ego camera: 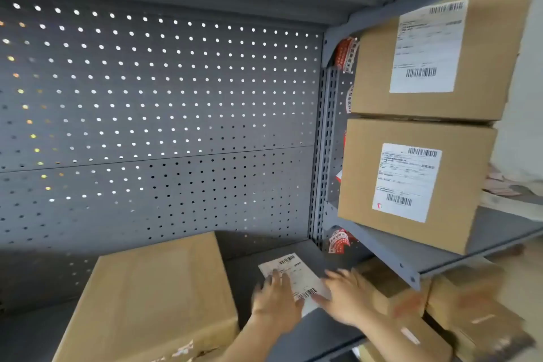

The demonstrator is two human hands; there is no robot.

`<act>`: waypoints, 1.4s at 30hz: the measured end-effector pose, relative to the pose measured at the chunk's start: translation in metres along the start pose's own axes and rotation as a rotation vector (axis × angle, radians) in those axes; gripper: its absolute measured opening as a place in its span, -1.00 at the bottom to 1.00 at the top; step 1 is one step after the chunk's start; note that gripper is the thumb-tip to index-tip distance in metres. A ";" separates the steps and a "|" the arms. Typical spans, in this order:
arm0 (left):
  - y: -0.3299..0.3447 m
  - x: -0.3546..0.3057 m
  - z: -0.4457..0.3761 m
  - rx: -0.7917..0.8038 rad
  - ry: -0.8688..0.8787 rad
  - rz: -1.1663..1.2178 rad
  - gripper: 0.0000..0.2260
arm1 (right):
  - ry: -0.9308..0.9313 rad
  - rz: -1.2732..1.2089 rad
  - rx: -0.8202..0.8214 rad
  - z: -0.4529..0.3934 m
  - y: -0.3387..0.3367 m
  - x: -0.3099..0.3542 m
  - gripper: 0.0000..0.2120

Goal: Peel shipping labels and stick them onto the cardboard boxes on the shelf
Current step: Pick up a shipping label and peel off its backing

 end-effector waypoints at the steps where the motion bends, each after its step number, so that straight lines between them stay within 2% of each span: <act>1: 0.009 0.003 0.000 0.028 -0.029 0.004 -0.34 | 0.004 -0.015 0.007 0.002 0.003 -0.001 -0.26; 3: 0.024 0.011 -0.001 0.080 -0.066 0.013 -0.31 | 0.015 -0.041 -0.006 0.000 0.010 -0.002 -0.35; 5: 0.029 0.015 -0.004 0.085 -0.065 0.020 -0.32 | 0.027 -0.064 -0.050 -0.002 0.013 -0.003 -0.36; 9: 0.026 0.018 -0.008 0.036 -0.034 0.025 -0.36 | 0.062 -0.067 -0.082 -0.007 0.011 -0.004 -0.32; 13: 0.021 0.017 -0.009 -0.015 -0.003 0.012 -0.44 | 0.085 -0.138 -0.122 -0.006 0.008 -0.003 -0.36; 20: 0.013 0.010 -0.008 -0.072 0.046 0.069 -0.58 | 0.152 -0.402 -0.263 0.002 -0.012 -0.010 -0.85; 24: 0.006 0.010 -0.009 -0.108 0.042 0.122 -0.61 | 0.167 -0.493 -0.274 0.003 -0.017 -0.010 -0.66; 28: -0.004 0.009 -0.010 -0.195 0.032 0.318 -0.54 | 0.199 -0.571 -0.320 0.001 -0.025 -0.014 -0.67; 32: -0.026 0.011 -0.008 -0.303 -0.008 0.587 -0.44 | 0.224 -0.842 -0.358 0.004 -0.040 -0.012 -0.75; 39: -0.084 0.034 0.000 -0.493 -0.049 1.133 -0.47 | 0.117 -1.052 -0.437 -0.006 -0.080 0.021 -0.76; 42: -0.106 0.057 0.008 -0.547 -0.085 1.281 -0.59 | 0.050 -1.136 -0.404 -0.012 -0.094 0.049 -0.80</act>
Point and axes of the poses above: each hand's wrist, its own z-axis away from the middle knuckle, its own y-axis out of the palm, x = y × z, the point moved 8 cm from there along -z, towards the middle knuckle, and after that the axes turned 8 degrees about z, right-handed, at the moved point
